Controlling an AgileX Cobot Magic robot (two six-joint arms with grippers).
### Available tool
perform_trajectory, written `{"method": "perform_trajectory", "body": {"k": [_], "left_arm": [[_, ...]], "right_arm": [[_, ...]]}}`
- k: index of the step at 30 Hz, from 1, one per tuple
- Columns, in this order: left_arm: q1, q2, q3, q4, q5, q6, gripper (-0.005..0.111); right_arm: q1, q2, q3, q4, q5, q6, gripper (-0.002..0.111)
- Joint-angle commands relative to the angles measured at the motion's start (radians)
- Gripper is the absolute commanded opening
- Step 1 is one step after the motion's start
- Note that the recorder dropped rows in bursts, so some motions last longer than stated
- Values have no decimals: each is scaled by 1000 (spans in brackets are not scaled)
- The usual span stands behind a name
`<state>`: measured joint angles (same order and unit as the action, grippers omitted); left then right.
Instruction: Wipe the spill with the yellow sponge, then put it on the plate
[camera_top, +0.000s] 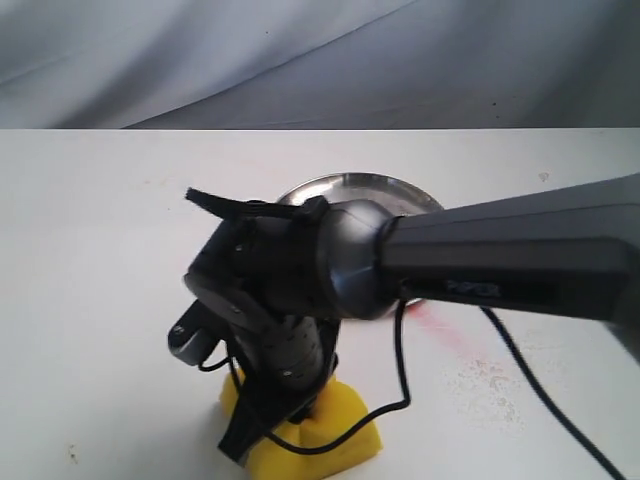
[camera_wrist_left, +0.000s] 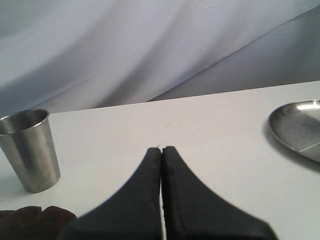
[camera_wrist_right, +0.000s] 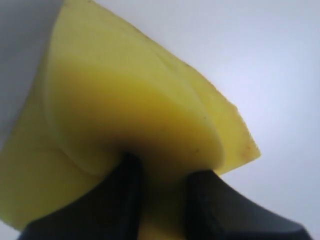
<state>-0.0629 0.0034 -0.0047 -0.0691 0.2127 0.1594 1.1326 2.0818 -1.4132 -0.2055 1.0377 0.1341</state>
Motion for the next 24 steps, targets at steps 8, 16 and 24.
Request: {"method": "perform_trajectory", "body": {"k": [8,16,24], "left_arm": [[-6,-3,5,0,-7,0,0],[-6,-3,5,0,-7,0,0],[-6,-3,5,0,-7,0,0]], "right_arm": [[-187,-125,201,-49,35,23,0],[-143,-96,148,108,-104,16,0],[-30,112,-176,133,38,-17,0]]}}
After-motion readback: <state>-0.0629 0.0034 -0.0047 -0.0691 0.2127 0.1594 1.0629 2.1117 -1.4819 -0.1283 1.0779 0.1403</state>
